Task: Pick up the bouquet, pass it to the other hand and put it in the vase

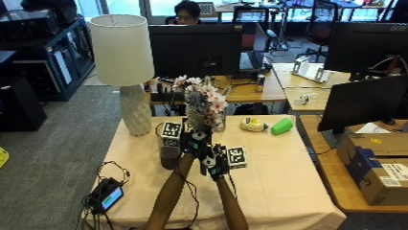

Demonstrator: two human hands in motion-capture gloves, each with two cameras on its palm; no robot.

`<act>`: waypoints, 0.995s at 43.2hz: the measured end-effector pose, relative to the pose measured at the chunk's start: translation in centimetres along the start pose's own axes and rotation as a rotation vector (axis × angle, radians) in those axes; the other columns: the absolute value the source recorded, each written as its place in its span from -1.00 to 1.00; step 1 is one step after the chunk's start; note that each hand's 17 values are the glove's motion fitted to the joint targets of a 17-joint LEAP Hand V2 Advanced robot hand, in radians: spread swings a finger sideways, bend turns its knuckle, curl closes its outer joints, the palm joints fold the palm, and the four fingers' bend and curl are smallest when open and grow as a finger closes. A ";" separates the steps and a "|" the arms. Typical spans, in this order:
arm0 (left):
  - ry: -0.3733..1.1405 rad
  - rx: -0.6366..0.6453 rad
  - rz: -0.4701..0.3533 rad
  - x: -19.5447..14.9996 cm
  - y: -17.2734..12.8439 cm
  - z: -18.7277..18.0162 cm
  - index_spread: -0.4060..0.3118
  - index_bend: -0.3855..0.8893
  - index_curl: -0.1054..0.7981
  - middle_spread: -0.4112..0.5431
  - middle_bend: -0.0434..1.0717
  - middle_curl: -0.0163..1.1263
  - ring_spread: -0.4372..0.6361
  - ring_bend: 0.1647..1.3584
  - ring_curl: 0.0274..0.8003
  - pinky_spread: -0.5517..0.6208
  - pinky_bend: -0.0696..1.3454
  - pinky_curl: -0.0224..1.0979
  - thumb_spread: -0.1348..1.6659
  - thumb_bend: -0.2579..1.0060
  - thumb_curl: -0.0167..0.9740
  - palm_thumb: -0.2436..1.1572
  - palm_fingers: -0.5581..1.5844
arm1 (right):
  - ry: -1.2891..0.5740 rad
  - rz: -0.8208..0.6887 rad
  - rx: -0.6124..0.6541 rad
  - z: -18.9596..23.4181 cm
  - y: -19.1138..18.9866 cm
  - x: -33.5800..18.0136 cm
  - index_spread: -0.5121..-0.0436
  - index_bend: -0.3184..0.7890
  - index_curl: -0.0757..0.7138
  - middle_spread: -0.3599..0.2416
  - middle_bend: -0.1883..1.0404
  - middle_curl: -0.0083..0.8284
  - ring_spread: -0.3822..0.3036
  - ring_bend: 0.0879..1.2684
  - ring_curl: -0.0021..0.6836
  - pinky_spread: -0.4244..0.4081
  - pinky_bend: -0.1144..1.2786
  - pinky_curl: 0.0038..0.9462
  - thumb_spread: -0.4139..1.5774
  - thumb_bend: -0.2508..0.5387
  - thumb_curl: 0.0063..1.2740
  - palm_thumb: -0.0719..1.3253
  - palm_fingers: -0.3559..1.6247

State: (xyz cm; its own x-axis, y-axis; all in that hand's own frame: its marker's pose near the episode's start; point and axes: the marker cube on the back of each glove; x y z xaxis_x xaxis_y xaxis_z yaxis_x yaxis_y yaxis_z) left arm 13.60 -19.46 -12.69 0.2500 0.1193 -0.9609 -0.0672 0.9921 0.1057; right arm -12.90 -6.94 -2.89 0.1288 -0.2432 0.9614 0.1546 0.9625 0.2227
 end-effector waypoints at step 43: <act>-0.090 0.465 -0.007 2.1 -11.9 -23.0 -0.90 -0.09 0.31 -0.90 0.29 -0.05 -0.88 0.03 0.14 -0.75 -0.06 -0.20 -0.72 -0.66 0.56 0.53 0.81 | 0.165 0.135 0.277 -16.8 4.3 6.7 -0.01 -0.21 -0.03 -0.23 -0.22 0.06 -0.11 -0.53 0.09 0.38 -0.16 -0.25 0.31 -0.43 -0.09 0.27 0.35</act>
State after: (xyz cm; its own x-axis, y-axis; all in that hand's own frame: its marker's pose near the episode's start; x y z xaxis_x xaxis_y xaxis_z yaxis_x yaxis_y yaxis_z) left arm -7.33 -31.94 -21.90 0.3329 0.0948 -0.9382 0.3696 0.9022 0.2223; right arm 5.13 -6.47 1.81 0.2898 -0.1062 0.9512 -0.1433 0.9778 0.1528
